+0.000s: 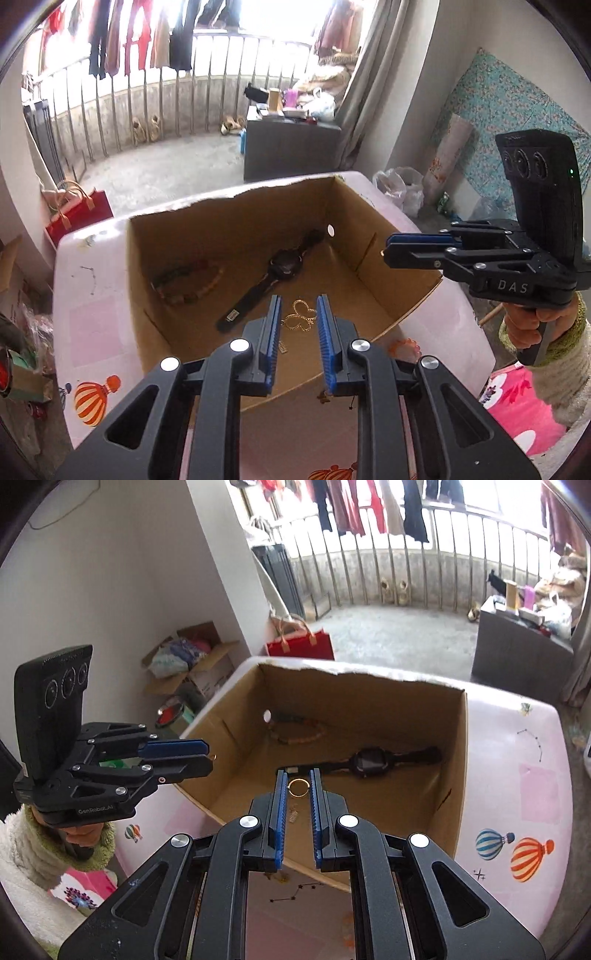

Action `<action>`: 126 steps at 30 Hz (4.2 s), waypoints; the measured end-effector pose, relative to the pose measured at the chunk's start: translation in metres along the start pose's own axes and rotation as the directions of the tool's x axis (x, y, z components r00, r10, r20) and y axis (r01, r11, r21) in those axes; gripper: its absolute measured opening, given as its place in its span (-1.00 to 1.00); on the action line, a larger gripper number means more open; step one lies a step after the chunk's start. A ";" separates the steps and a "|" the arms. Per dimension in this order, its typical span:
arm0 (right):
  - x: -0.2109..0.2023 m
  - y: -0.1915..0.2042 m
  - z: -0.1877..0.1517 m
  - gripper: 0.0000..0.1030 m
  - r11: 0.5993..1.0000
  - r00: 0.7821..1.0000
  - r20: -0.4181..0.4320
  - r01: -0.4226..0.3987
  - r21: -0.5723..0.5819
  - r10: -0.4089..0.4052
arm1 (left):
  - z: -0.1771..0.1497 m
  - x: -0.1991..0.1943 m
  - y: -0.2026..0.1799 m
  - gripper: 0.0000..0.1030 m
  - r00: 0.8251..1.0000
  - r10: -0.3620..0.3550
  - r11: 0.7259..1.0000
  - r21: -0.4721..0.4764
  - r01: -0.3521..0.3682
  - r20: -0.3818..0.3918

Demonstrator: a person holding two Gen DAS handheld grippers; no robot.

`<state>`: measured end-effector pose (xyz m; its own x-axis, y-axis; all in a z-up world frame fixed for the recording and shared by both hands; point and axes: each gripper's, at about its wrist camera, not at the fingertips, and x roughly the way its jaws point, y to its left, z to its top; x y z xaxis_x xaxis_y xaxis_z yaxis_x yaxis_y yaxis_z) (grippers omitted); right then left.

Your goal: Organize jewelry

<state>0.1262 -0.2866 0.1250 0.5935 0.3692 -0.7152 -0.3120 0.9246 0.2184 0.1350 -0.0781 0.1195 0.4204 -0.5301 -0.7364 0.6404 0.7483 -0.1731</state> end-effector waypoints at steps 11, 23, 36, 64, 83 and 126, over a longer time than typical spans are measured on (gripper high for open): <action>0.048 -0.035 0.009 -0.81 0.998 0.960 -0.276 0.031 -0.046 -0.042 | 0.038 0.093 0.011 -0.63 0.960 -0.113 0.986 -0.145 0.078 -0.257; 0.062 -0.047 0.011 -0.80 0.997 0.950 -0.308 0.037 -0.074 -0.058 | 0.047 0.121 0.016 -0.63 0.939 -0.129 0.970 -0.235 0.054 -0.317; 0.069 -0.045 0.015 -0.80 0.997 0.949 -0.313 0.028 -0.070 -0.049 | 0.042 0.095 0.027 -0.58 0.966 -0.119 0.962 -0.268 0.055 -0.231; 0.035 -0.033 0.024 -0.71 1.000 0.988 -0.152 0.009 0.013 -0.006 | -0.032 -0.063 0.016 -0.20 0.988 0.091 0.975 -0.214 -0.063 0.123; 0.023 0.029 -0.169 -0.46 0.969 0.997 -0.053 0.069 0.239 -0.058 | -0.163 0.011 -0.041 0.45 0.980 0.193 0.981 -0.028 -0.194 -0.057; 0.024 0.001 -0.205 -0.46 0.955 0.998 0.019 -0.064 0.289 0.061 | -0.132 0.079 -0.040 -0.78 0.988 0.107 0.961 0.266 -0.075 -0.108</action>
<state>-0.0115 -0.2956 -0.0280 0.5872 0.4268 -0.6878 -0.1218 0.8866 0.4462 0.0577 -0.0978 -0.0179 0.4141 -0.4009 -0.8172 0.7552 0.6525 0.0626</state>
